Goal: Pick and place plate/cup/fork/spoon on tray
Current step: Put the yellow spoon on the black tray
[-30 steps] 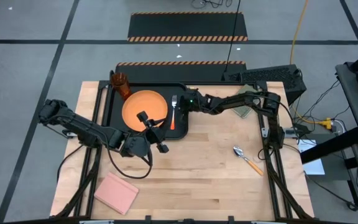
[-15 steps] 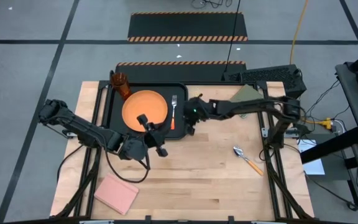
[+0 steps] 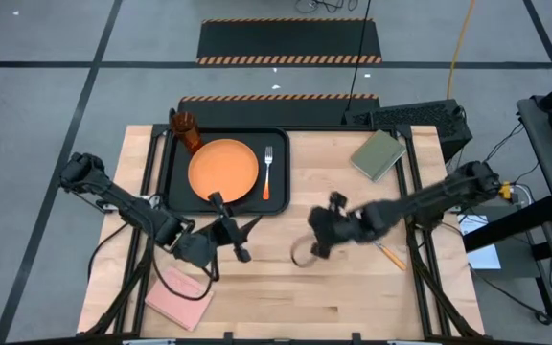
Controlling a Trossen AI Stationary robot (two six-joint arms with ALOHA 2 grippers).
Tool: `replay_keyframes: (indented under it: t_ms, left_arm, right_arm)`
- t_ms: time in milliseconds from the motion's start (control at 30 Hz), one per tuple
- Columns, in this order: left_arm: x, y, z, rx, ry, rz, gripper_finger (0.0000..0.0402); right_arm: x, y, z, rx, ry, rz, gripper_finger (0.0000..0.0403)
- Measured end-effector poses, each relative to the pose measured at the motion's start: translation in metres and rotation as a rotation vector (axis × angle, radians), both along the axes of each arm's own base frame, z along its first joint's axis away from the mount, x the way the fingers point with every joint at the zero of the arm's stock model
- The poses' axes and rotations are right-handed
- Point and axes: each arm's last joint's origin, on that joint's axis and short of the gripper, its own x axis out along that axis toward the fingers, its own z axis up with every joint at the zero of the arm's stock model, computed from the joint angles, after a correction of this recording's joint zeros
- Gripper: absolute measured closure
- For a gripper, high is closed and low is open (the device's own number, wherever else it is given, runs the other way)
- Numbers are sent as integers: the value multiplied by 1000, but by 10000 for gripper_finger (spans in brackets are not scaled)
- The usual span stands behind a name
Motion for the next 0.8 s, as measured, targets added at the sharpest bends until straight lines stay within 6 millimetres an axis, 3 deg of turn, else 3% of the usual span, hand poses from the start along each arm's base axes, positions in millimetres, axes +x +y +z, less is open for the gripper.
replay_keyframes:
  t_ms: [233, 400, 800]
  left_arm:
    - [-8, -17, -1, -116, -42, -81, 266]
    - [-9, -23, -4, -237, -32, -176, 266]
    - [-14, -23, -17, -414, 55, -190, 266]
  right_arm:
    - [-34, 51, -5, 77, 43, -74, 363]
    - [-57, 77, -8, 105, 65, -97, 363]
    - [-98, 96, -12, 58, 155, -179, 305]
